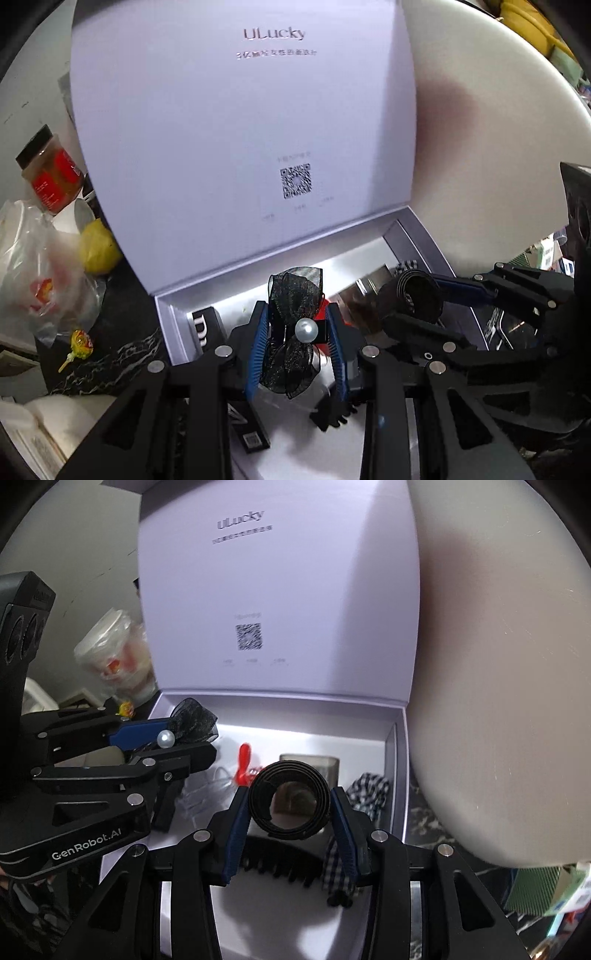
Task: Organize rigid objects
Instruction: 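Lower the mesh bow into the box while the right gripper lowers the ring beside the scrunchie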
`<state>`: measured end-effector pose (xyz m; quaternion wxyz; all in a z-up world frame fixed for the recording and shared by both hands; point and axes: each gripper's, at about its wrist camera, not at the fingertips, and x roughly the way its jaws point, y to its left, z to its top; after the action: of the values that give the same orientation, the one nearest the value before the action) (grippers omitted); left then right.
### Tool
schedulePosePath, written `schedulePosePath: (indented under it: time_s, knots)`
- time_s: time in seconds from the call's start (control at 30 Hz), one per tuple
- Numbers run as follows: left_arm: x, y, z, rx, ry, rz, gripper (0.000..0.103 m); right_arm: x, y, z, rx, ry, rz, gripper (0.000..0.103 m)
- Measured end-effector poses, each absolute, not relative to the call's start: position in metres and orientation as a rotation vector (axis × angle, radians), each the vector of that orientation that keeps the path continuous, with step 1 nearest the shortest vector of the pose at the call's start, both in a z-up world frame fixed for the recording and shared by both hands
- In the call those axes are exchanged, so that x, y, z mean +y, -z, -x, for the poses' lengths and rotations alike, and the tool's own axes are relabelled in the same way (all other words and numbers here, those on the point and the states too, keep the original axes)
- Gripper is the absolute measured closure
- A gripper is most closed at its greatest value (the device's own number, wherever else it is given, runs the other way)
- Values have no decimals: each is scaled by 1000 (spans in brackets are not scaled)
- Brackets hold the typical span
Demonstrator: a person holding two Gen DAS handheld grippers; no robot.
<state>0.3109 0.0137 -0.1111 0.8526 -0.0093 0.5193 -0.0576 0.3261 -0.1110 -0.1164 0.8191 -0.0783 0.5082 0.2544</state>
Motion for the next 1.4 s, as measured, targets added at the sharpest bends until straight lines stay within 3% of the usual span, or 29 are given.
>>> schedulePosePath:
  time_s: [1.3, 1.4]
  knots:
    - [17, 149, -346, 1211, 54, 12, 72, -98, 135, -341, 1109, -511, 217, 60]
    - [14, 142, -345, 1197, 39, 8, 72, -97, 132, -338, 1106, -503, 242, 53]
